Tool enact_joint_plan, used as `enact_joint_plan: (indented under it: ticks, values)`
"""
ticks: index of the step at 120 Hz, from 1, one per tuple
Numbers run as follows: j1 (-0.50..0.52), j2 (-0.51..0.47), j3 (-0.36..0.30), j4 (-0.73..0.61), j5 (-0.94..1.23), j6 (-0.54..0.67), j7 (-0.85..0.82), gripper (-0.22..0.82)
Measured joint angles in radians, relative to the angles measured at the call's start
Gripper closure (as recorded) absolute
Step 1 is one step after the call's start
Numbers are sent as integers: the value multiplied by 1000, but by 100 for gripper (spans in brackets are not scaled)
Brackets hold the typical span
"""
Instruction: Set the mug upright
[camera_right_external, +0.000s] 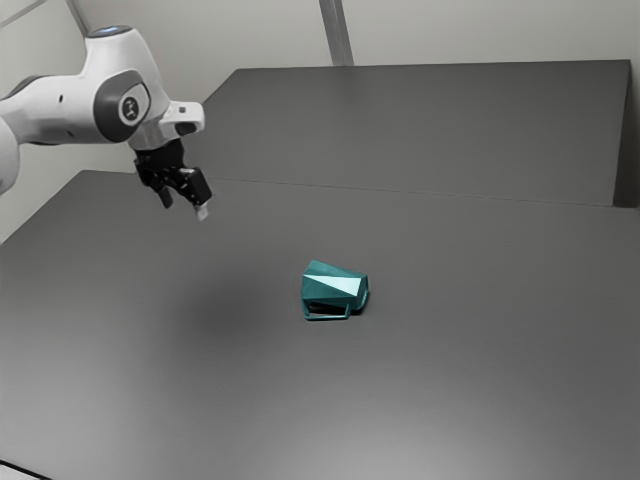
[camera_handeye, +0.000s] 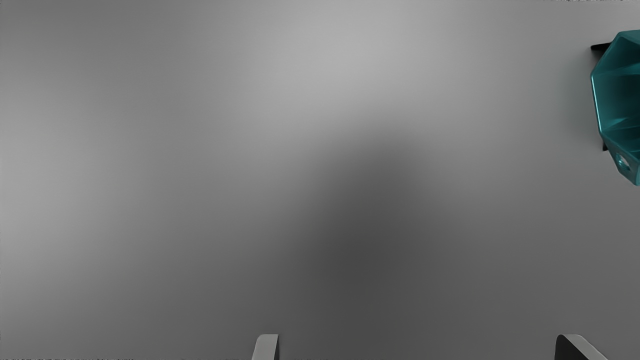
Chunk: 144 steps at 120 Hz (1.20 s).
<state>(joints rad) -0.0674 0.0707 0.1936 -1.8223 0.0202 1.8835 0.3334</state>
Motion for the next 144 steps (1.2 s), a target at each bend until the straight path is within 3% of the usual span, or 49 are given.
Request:
enact_joint_plan:
  ticks: [20, 35, 52, 77, 98, 144]
  values:
    - [-4, -53, 13, -63, -40, 24, -4, 0]
    - [-38, -113, 59, -175, -193, 63, 3, 0]
    - [-1, -109, 73, -224, -355, 90, 24, 0]
    - [43, -18, 75, -247, -529, 107, 80, 0]
    - [-17, 69, 75, -243, -644, 105, 168, 0]
    - [-30, 232, 69, -155, -875, 81, 412, 0]
